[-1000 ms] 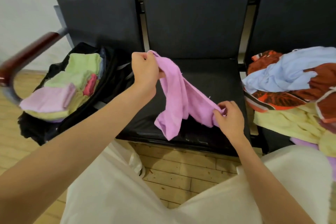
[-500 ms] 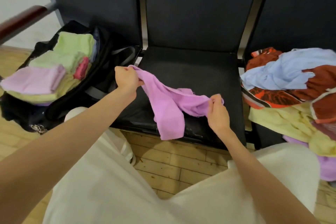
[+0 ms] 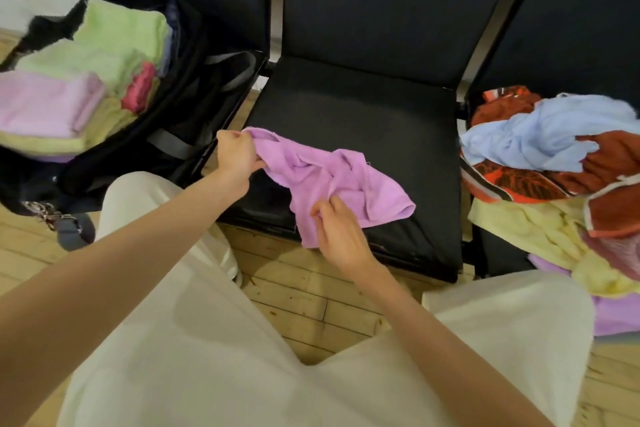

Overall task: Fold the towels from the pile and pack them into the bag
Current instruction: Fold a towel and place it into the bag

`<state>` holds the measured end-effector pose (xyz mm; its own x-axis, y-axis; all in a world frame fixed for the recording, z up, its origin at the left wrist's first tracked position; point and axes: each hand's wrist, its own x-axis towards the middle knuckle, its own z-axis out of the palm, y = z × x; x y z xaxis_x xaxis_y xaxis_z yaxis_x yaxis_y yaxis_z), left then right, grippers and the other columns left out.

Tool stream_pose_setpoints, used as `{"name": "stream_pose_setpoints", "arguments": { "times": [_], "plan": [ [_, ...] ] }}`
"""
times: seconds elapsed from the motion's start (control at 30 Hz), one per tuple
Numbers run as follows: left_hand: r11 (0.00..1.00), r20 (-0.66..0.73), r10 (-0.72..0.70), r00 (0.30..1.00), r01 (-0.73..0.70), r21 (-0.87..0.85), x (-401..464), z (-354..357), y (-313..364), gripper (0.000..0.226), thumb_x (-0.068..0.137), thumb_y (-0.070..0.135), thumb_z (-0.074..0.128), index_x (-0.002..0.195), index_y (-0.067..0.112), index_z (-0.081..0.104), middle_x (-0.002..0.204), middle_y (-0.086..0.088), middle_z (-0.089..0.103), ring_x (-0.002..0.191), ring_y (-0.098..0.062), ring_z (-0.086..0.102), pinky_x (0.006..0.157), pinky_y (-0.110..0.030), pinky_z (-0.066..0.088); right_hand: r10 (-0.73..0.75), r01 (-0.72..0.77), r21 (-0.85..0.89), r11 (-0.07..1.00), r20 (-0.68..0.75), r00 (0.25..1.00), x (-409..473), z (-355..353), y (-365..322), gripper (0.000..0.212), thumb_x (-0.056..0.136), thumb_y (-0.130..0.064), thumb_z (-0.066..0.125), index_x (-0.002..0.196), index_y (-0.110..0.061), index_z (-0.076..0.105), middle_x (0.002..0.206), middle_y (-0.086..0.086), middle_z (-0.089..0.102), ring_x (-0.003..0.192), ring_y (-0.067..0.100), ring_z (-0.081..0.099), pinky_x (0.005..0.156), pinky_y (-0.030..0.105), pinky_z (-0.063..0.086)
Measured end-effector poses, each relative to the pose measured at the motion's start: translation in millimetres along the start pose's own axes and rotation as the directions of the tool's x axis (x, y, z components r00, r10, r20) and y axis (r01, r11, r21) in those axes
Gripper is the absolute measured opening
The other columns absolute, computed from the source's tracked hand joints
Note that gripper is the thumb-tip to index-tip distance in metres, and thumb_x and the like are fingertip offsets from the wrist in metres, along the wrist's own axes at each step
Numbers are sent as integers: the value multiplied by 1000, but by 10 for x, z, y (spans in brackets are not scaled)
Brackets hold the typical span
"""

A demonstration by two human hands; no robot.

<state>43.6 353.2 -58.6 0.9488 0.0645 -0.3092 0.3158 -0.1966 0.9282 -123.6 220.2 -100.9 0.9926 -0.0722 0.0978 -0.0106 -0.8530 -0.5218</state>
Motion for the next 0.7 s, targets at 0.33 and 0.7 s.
{"name": "stream_pose_setpoints", "arguments": {
  "times": [0.33, 0.7],
  "plan": [
    [997, -170, 70, 983, -76, -29, -127, -283, -135, 15, 96, 11, 46, 109, 4, 49, 105, -6, 56, 99, -19, 61, 81, -37, 57, 98, -67, -428, 901, 50, 994, 71, 264, -100, 58, 59, -43, 84, 95, -6, 57, 93, 12, 56, 84, 29, 54, 72, 36, 42],
    [897, 111, 74, 991, -115, 427, -199, -593, -216, 20, 92, 11, 56, 111, 8, 55, 101, -8, 58, 89, -25, 61, 67, -40, 57, 169, -71, -481, 874, 165, 972, -100, 13, 114, 25, 82, -28, 61, 97, -8, 59, 113, 10, 51, 109, 27, 44, 95, 35, 31]
  ]
}}
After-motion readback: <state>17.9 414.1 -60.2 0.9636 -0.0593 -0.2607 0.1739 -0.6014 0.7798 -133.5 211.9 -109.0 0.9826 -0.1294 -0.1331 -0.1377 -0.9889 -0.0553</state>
